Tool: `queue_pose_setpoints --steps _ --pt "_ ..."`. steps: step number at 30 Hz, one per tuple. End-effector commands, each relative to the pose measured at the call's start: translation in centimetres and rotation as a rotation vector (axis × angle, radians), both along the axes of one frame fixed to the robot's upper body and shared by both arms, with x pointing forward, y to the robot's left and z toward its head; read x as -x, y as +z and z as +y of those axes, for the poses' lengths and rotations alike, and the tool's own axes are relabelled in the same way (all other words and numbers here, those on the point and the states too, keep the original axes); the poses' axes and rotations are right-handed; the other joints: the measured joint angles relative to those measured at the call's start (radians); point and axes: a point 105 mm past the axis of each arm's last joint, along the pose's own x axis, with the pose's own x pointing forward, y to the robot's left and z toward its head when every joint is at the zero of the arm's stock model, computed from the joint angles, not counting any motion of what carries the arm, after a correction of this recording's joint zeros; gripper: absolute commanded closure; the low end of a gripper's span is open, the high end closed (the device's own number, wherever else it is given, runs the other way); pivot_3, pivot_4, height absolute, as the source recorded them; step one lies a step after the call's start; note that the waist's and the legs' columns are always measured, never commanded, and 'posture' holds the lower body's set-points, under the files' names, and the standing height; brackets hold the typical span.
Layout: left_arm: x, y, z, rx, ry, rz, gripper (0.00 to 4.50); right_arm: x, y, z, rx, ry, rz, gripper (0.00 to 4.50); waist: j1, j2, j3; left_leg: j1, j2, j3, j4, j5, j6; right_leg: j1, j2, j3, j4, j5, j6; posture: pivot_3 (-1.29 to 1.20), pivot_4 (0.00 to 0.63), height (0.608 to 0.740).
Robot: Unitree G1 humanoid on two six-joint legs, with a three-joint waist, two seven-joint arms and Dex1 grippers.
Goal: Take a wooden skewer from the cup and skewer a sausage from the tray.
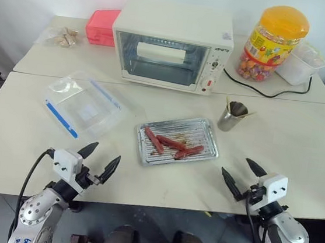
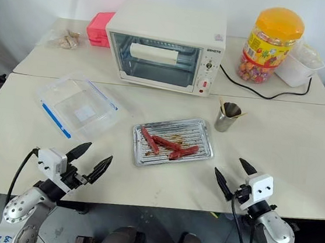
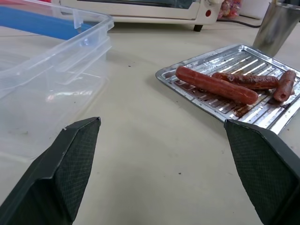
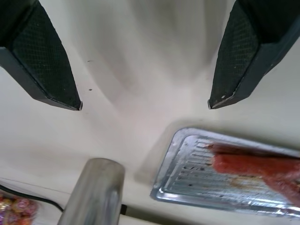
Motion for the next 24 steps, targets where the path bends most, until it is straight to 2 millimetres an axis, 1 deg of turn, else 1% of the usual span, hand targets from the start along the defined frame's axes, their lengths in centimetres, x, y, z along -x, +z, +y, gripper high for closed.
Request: queue_pose_setpoints --steps 1,4,8,14,19,24 --pt "0.2 0.3 0.1 -0.037 -0.02 -0.018 0.03 0.1 1.3 -0.7 0.012 0.028 -0.024 0.0 -0.001 0.0 0.0 0.0 0.0 0.0 0.0 0.0 0.0 0.0 0.0 0.0 0.0 0.0 0.0 0.0 0.15 0.74" --pt "0.3 0.2 0.3 -0.05 -0.028 -0.012 0.03 0.1 1.6 -0.9 0.012 0.057 -0.015 0.0 -0.001 0.0 0.0 0.0 0.0 0.0 0.0 0.0 0.0 0.0 0.0 0.0 0.0 0.0 0.0 0.0 0.15 0.74" --pt "0.4 0.2 0.4 -0.065 -0.046 -0.009 0.03 -0.2 2.1 -1.6 0.022 0.061 -0.015 0.0 -0.001 0.0 0.0 0.0 0.0 0.0 0.0 0.0 0.0 0.0 0.0 0.0 0.0 0.0 0.0 0.0 0.15 0.74" --pt "0.6 0.2 1.4 -0.082 -0.04 -0.007 0.03 -0.6 2.4 -1.6 0.049 0.087 -0.025 0.0 0.0 0.0 0.0 0.0 0.0 0.0 0.0 0.0 0.0 0.0 0.0 0.0 0.0 0.0 0.0 0.0 0.15 0.74" --pt "0.9 -0.2 1.2 -0.093 -0.064 0.009 0.03 -1.1 2.5 -1.4 0.073 0.102 -0.043 0.0 -0.002 0.0 0.0 0.0 0.0 0.0 0.0 0.0 0.0 0.0 0.0 0.0 0.0 0.0 0.0 0.0 0.15 0.74" --pt "0.8 -0.4 1.1 -0.103 -0.072 0.012 0.03 -2.4 2.8 -1.7 0.099 0.087 -0.069 0.0 -0.002 0.0 0.0 0.0 0.0 0.001 0.0 0.0 0.0 0.0 0.0 0.0 0.0 0.0 0.0 0.0 0.15 0.74"
